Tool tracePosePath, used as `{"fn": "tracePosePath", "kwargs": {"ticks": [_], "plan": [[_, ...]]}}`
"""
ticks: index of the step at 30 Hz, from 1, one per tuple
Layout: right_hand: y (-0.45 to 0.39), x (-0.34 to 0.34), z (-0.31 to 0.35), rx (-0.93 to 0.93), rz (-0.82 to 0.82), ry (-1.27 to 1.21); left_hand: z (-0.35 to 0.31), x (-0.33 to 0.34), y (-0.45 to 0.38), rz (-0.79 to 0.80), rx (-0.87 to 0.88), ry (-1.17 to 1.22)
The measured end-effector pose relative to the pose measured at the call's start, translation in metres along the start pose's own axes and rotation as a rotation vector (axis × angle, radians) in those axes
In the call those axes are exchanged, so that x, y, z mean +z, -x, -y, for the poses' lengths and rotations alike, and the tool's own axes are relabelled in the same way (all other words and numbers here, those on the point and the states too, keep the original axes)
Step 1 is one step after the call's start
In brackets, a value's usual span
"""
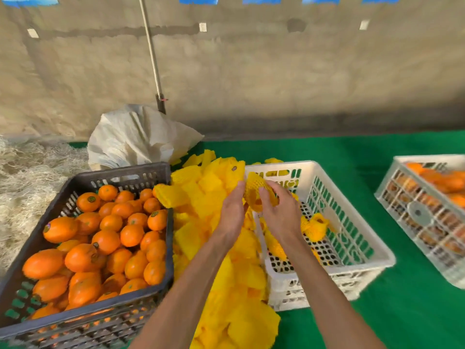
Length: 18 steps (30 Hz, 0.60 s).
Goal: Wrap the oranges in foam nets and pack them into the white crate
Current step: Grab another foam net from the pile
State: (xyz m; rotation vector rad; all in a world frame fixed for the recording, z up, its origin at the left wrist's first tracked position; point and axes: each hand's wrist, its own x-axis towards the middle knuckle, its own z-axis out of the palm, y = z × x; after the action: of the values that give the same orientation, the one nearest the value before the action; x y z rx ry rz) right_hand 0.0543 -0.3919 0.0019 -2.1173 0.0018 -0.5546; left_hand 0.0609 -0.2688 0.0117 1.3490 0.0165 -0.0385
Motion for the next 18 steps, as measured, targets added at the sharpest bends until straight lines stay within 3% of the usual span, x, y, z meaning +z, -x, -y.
{"fn": "tracePosePath", "kwargs": {"ticks": [11, 18], "plan": [[-0.013, -0.070, -0.111, 0.172, -0.028, 0.115, 0.067, 0.112, -0.040, 0.197, -0.194, -0.095], [-0.015, -0.064, -0.162, 0.414, 0.343, 0.099, 0.102, 0.134, -0.056, 0.111, -0.573, -0.125]]}}
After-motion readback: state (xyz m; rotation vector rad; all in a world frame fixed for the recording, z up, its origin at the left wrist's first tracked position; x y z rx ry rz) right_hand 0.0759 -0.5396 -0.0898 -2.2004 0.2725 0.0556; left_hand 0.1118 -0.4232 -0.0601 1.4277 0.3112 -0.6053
